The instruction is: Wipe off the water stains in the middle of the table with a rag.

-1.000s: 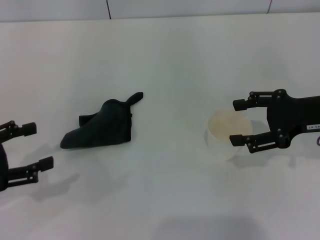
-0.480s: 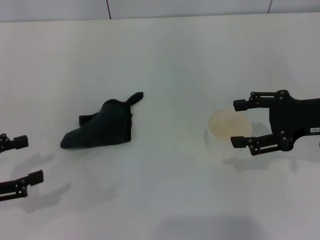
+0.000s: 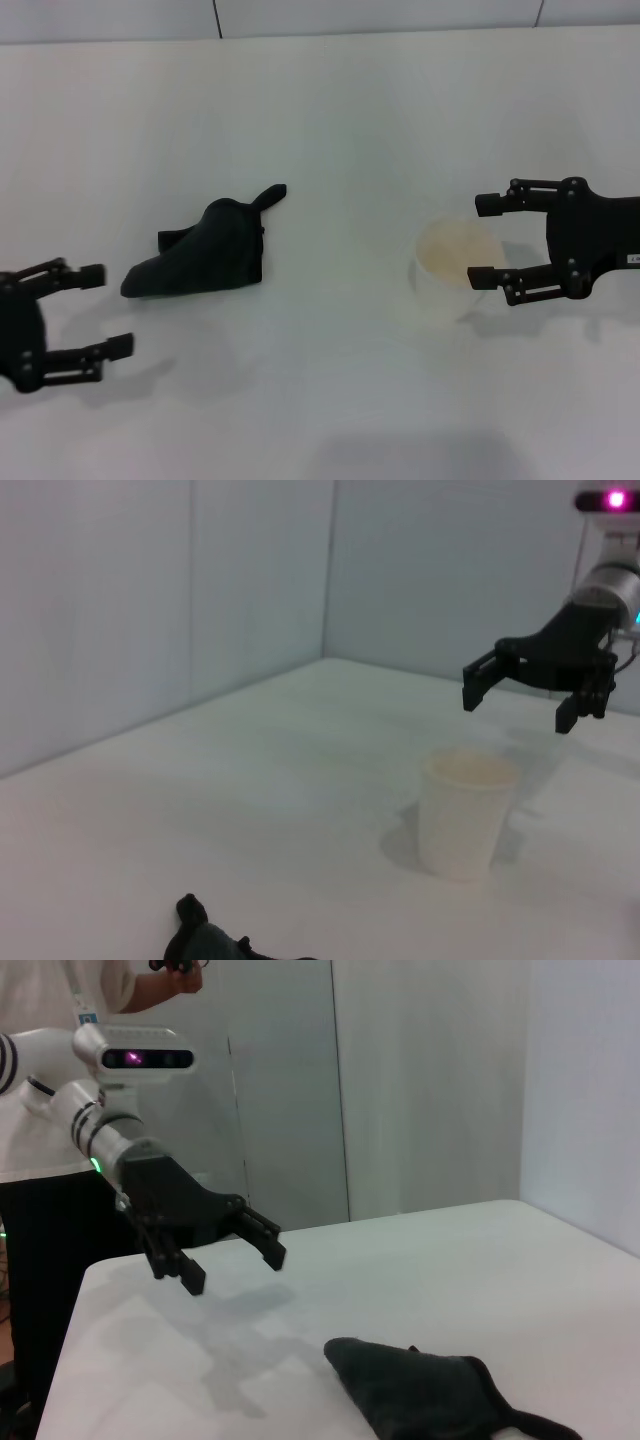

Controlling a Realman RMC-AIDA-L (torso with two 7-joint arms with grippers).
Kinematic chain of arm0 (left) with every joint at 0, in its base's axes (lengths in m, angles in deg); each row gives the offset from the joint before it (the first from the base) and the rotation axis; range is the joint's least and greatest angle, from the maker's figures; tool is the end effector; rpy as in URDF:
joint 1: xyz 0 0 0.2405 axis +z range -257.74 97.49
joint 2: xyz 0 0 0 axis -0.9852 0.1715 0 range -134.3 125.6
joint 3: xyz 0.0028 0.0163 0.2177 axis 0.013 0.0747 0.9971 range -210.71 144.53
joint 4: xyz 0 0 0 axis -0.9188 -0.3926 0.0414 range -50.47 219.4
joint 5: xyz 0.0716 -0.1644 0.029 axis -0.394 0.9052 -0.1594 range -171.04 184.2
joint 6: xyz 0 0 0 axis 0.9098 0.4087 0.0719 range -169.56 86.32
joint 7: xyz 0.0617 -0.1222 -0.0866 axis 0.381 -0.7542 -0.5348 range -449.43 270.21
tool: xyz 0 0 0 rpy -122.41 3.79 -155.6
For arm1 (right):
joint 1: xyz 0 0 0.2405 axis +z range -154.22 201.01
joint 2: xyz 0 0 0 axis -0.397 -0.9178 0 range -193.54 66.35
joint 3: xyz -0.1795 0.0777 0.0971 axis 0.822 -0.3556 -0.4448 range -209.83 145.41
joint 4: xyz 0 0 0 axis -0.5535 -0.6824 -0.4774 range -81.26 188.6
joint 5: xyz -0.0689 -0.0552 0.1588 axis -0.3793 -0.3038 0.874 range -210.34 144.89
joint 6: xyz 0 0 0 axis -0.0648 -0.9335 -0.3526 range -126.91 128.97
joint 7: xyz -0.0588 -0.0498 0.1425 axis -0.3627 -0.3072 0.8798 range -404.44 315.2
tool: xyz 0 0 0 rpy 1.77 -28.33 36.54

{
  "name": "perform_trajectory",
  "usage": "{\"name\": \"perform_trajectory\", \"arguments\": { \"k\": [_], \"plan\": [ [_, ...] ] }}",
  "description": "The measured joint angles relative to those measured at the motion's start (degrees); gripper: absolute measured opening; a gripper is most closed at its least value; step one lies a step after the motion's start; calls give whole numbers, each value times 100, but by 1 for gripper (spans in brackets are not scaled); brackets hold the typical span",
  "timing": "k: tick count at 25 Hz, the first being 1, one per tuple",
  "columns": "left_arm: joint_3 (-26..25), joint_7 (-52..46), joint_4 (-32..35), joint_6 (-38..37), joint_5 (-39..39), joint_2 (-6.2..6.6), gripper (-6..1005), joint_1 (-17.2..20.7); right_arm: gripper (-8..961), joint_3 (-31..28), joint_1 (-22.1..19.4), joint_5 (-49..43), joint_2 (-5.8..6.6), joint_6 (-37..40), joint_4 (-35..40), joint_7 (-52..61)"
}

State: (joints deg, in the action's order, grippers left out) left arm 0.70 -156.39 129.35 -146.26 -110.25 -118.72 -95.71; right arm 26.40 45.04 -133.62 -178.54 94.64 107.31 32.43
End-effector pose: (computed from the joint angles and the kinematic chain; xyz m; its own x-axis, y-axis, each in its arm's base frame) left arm -0.2696 0.2242 0.0551 0.8554 0.2411 0.4585 0.3739 -0.8999 -0.2243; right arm 0.1934 0.2760 0.0289 0.8958 -0.0969 -0.4338 -0.1899 -0.9658 -0.1764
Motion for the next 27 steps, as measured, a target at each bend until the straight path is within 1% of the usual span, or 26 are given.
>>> {"name": "perform_trajectory", "arguments": {
  "k": [1, 3, 6, 10, 13, 19, 23, 27],
  "plan": [
    [1, -8, 1, 53, -88, -34, 892, -82, 842, 0, -1, 0, 0, -3, -12, 0],
    [0, -52, 2, 260, -276, -162, 892, -272, 842, 0, -2, 0, 0, -14, -21, -2],
    [11, -99, 2, 492, -502, -318, 892, -506, 842, 1, 3, -7, 0, -20, -27, -1],
    [19, -154, 2, 607, -700, -403, 892, -680, 842, 1, 32, -5, 0, -11, -30, 8],
    [22, -194, 2, 640, -780, -429, 892, -735, 842, 7, 33, -6, -1, 11, -30, 19],
    [22, -191, 41, 600, -777, -404, 892, -722, 842, 10, 7, -27, -1, -12, -32, 4],
    [23, -205, 218, 567, -818, -420, 892, -683, 841, 10, 5, -44, -1, -19, -32, 9],
    [22, -211, 257, 513, -861, -415, 892, -685, 841, 10, 5, -43, -1, -27, -32, 8]
  ]
}}
